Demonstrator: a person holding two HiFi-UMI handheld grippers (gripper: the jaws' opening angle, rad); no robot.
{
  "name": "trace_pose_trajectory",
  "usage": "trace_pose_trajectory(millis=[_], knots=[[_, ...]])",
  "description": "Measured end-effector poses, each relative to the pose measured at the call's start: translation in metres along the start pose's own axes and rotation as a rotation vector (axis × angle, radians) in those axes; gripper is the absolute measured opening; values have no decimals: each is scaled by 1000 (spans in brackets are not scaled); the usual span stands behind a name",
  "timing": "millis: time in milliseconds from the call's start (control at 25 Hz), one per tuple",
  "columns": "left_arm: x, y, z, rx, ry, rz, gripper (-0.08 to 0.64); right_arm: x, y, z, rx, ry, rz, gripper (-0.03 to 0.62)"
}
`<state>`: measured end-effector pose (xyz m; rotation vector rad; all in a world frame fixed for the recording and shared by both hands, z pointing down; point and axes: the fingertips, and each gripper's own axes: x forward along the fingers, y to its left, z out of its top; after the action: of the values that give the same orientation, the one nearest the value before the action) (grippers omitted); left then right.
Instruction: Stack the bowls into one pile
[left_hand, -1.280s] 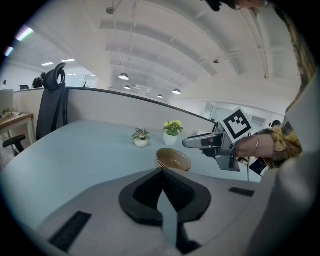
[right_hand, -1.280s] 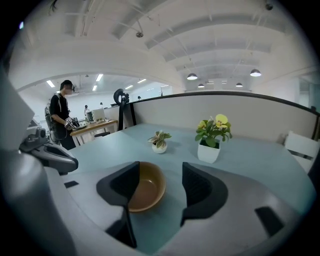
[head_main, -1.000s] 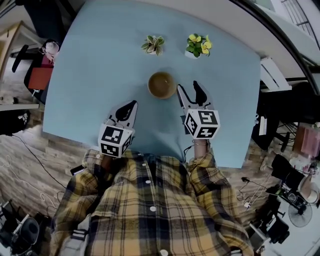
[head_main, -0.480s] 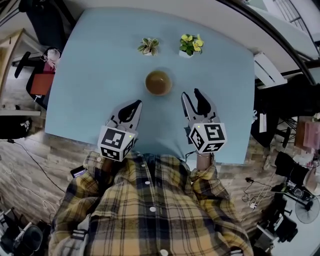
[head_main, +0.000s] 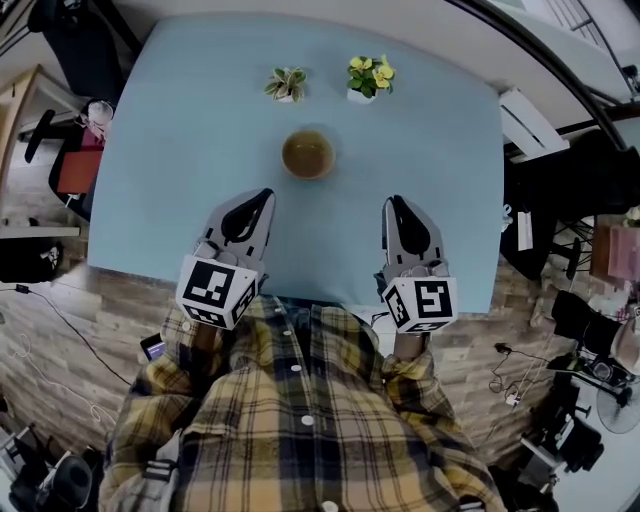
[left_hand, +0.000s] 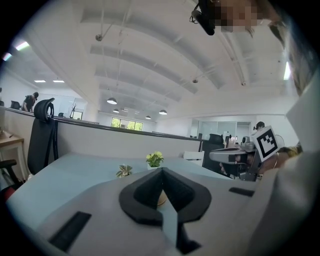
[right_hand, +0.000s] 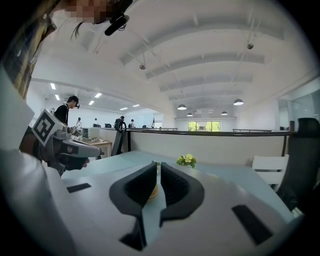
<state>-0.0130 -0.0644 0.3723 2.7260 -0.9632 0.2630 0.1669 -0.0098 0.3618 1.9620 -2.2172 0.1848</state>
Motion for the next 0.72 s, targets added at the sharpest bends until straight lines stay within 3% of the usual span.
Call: trace_pose_trajectory(millis=[360, 720], knots=[[-9, -11, -5, 20, 8, 2, -9, -37, -12, -11, 36, -12, -79, 3], [-4, -16, -10, 33, 24, -11, -9, -40, -24, -20, 75, 24, -104, 3]])
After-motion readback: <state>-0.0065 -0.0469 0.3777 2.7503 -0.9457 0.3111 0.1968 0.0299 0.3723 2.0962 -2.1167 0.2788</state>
